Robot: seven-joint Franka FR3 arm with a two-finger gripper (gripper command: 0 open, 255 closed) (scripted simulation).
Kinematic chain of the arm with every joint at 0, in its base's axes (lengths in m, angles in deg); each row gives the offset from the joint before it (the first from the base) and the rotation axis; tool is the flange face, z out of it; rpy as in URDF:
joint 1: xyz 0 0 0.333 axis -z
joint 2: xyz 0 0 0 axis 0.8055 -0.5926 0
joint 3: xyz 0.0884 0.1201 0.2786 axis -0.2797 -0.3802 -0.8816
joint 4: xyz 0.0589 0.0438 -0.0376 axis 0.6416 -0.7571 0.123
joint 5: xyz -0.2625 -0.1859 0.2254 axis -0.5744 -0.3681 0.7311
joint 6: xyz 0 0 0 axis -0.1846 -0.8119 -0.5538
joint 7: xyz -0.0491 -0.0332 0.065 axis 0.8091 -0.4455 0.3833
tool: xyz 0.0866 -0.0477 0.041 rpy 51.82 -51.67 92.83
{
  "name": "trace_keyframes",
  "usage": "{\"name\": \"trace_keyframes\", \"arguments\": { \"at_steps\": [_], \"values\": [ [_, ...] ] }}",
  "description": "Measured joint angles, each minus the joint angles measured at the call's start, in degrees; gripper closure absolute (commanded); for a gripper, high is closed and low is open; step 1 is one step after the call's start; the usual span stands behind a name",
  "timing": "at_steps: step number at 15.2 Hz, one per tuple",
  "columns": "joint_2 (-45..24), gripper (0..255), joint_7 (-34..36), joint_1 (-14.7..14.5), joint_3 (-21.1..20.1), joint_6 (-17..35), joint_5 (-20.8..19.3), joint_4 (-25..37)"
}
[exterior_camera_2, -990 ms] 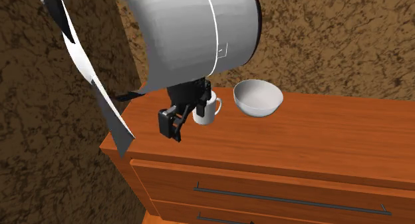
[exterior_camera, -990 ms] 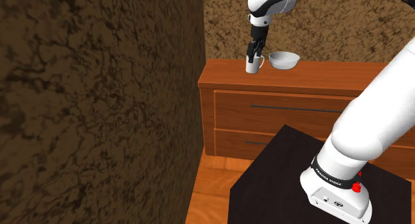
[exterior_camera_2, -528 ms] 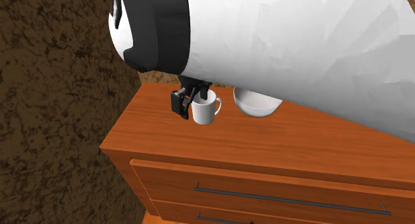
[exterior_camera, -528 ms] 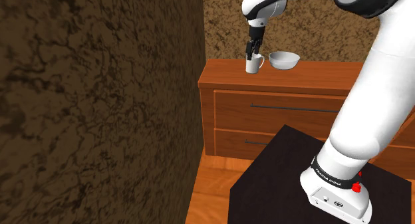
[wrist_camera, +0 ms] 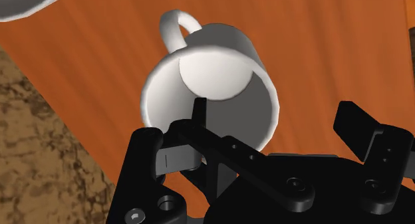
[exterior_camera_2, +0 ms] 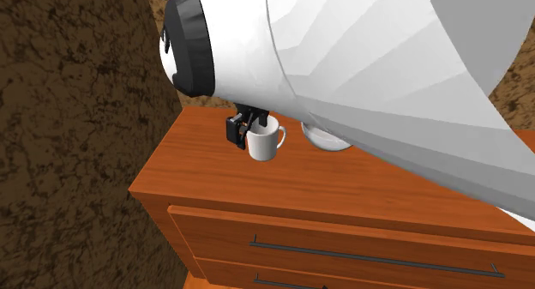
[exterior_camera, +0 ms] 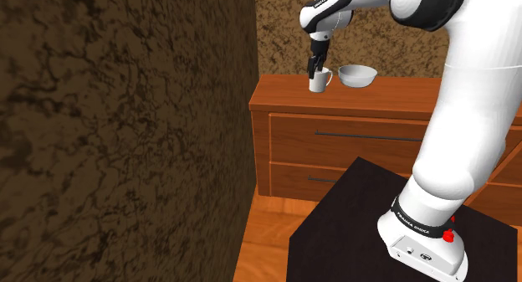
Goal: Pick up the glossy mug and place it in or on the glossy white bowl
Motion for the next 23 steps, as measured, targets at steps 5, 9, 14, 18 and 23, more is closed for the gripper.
{"name": "trace_keyframes", "arguments": {
  "at_steps": [5,9,14,18,23],
  "values": [
    [-1.1,0,-0.5,0.3,-0.1,2.3,0.6,-1.3],
    [-1.1,0,-0.5,0.3,-0.1,2.4,0.6,-1.4],
    [-1.2,255,-0.5,0.3,-0.1,2.4,0.6,-1.4],
    [-1.1,255,-0.5,0.3,-0.1,2.4,0.6,-1.4],
    [-0.8,255,-0.4,0.2,0.0,1.0,0.4,-0.3]
  ]
}}
